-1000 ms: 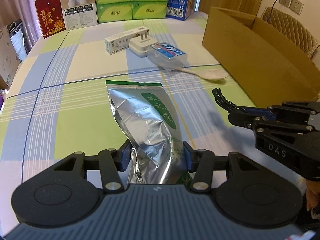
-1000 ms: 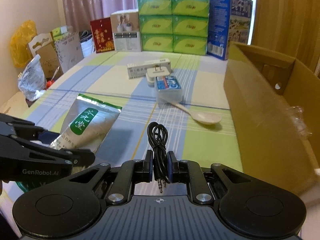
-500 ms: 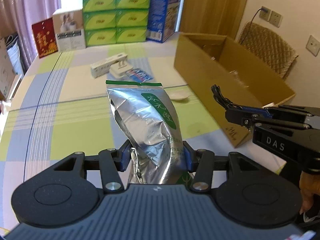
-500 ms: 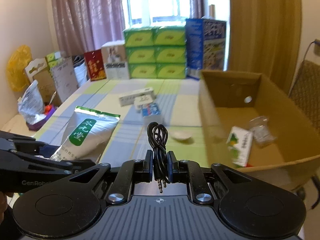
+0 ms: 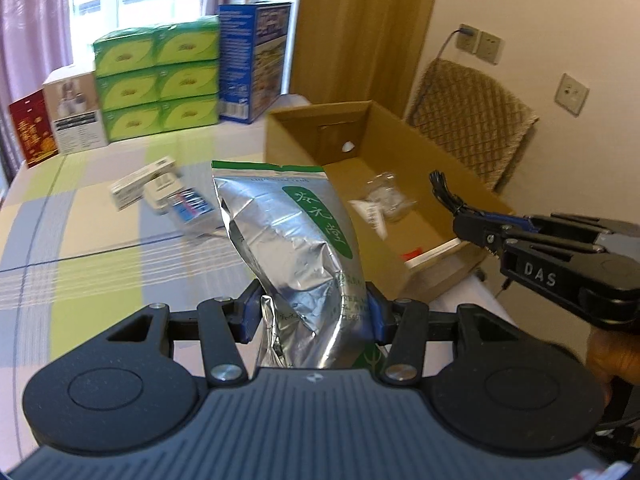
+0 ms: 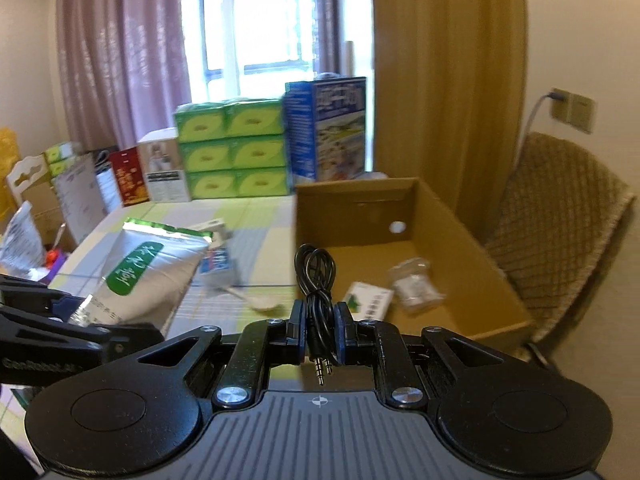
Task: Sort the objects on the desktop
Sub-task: 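Carry both items over the cardboard box and open both grippers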
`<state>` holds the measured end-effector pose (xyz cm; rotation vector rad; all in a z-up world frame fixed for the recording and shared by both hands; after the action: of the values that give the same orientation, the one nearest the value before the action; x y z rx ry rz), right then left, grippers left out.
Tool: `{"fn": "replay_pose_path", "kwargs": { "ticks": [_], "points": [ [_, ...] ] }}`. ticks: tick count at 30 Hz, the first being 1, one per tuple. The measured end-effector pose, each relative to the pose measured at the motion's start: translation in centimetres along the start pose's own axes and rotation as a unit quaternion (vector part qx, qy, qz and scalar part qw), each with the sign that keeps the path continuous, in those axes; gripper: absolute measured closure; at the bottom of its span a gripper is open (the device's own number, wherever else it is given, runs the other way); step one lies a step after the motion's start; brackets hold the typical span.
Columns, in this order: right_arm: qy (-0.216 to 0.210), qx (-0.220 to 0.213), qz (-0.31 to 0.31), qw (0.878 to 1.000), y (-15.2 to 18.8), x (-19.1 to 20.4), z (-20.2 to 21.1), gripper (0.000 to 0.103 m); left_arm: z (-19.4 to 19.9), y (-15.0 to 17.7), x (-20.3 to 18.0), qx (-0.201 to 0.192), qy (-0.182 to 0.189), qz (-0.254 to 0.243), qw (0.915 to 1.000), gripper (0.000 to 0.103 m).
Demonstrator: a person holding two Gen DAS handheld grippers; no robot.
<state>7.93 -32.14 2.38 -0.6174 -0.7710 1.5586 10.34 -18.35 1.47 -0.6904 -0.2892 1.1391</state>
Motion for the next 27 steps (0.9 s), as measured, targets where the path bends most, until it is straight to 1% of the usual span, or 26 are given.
{"fn": "replay_pose_path", "kwargs": {
  "ticks": [6,11,19,27],
  "points": [
    [0.024,-0.002,-0.015,1.000,0.1,-3.7,0.7,0.092,-0.7,-1.1,-3.3,-0.001,0.018,-0.004,0.9998,0.057],
    [0.038,-0.004,-0.023,0.999,0.2,-5.9,1.2,0.092,-1.5,-1.6,-5.7,0.003,0.035,-0.012,0.9993,0.057],
    [0.050,-0.006,-0.029,0.998,0.2,-8.9,1.3,0.092,-2.6,-2.8,-7.9,0.004,0.044,-0.013,0.9989,0.057],
    [0.050,-0.004,-0.019,0.999,-1.4,-11.1,-0.1,0.092,-4.9,-4.8,-9.6,0.010,0.052,-0.009,0.9986,0.057]
  ]
}}
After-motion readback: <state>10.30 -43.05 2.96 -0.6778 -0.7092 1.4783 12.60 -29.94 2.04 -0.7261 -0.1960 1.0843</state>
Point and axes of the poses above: each gripper's, at about its wrist camera, not at the fingertips, and z roughly against the way its jaws point, x to its left, y to its underside, the point moved 9 cm from there along -z, roughly the way its jaws point, and after that the axes turned 6 degrees about x, right-handed, at the moved point
